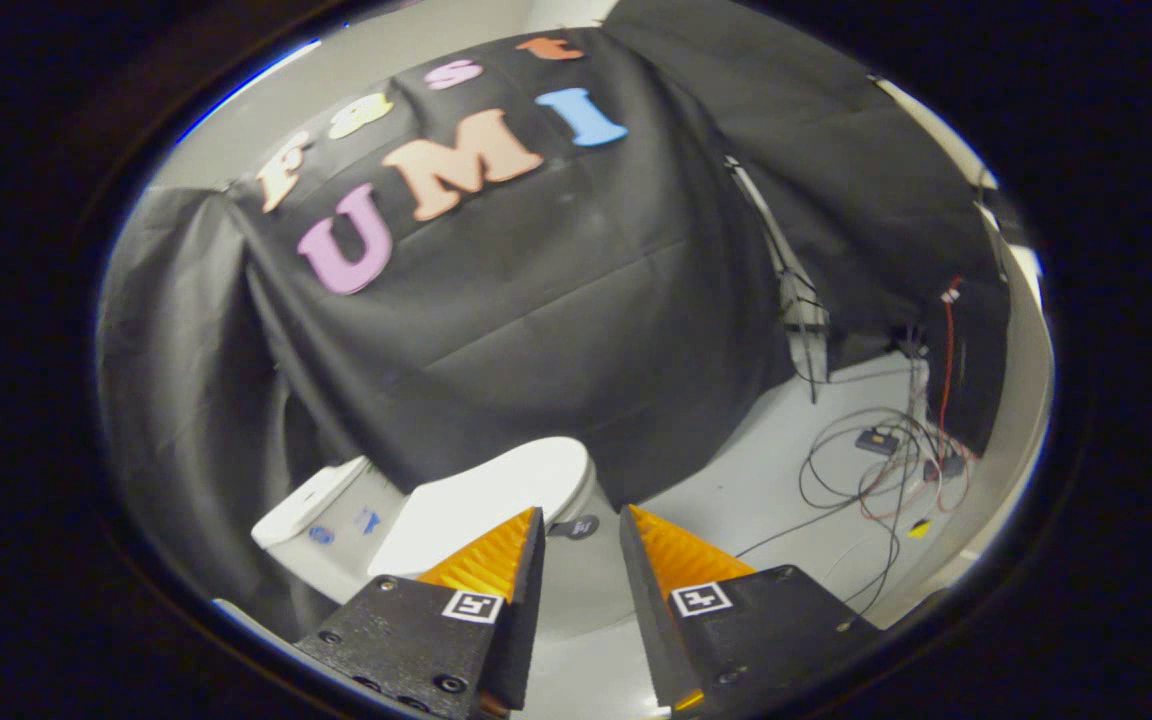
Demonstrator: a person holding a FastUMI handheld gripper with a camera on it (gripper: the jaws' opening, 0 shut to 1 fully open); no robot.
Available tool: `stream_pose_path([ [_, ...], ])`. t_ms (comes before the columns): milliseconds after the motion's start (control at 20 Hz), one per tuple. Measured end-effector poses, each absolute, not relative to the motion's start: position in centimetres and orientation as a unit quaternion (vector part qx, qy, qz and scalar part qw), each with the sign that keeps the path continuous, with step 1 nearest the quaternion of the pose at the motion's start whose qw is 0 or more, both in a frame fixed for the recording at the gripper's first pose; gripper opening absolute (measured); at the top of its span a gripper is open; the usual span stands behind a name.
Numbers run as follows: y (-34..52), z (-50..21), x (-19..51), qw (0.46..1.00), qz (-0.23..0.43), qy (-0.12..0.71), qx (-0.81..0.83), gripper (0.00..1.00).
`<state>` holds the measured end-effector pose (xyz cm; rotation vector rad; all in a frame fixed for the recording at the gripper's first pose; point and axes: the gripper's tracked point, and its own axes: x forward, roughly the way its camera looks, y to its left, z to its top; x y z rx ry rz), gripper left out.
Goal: Open the toilet lid.
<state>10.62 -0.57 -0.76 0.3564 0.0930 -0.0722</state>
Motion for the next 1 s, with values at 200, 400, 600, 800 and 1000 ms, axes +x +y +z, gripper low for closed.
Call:
stream_pose_path([
  [200,1.4,-2.1,15.1,0.965,0.006,0.039,0.261,0.47],
  [400,2.8,-3.8,19.2,0.942,0.037,0.045,0.331,0.47],
  [600,3.9,-5.0,22.4,0.919,0.047,0.039,0.389,0.47],
  [800,4.8,-7.2,25.3,0.897,0.040,0.053,0.437,0.47],
  [1000,4.6,-10.0,26.8,0.884,0.008,0.067,0.463,0.47],
])
